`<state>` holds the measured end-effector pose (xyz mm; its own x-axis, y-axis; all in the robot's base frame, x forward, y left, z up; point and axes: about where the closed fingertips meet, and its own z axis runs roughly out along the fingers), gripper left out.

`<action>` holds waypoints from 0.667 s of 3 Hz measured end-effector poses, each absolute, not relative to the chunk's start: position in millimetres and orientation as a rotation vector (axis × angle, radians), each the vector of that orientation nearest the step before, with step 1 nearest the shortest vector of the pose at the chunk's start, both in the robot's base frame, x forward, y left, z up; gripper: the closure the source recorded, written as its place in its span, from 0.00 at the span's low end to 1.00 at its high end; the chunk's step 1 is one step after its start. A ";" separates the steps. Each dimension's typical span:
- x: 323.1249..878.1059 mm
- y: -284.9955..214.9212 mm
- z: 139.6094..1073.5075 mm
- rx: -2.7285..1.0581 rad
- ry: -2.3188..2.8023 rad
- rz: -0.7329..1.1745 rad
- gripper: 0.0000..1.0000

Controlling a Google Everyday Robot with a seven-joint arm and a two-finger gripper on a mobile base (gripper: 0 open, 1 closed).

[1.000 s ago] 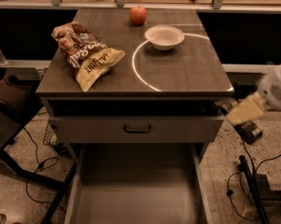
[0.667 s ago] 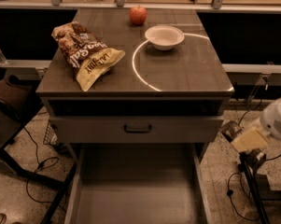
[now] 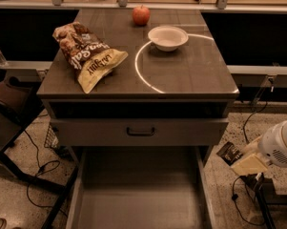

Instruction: Place rxbar chocolate into middle drawer

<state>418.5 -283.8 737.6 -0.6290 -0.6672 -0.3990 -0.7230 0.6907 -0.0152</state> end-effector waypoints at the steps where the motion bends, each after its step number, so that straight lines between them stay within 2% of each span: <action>1: 418.5 -283.6 737.6 -1.083 2.529 0.207 1.00; 2: 412.6 -271.6 723.2 -1.095 2.531 0.190 1.00</action>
Offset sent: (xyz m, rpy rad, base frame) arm -0.0160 0.0324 -0.0413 -0.0383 0.0002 0.0088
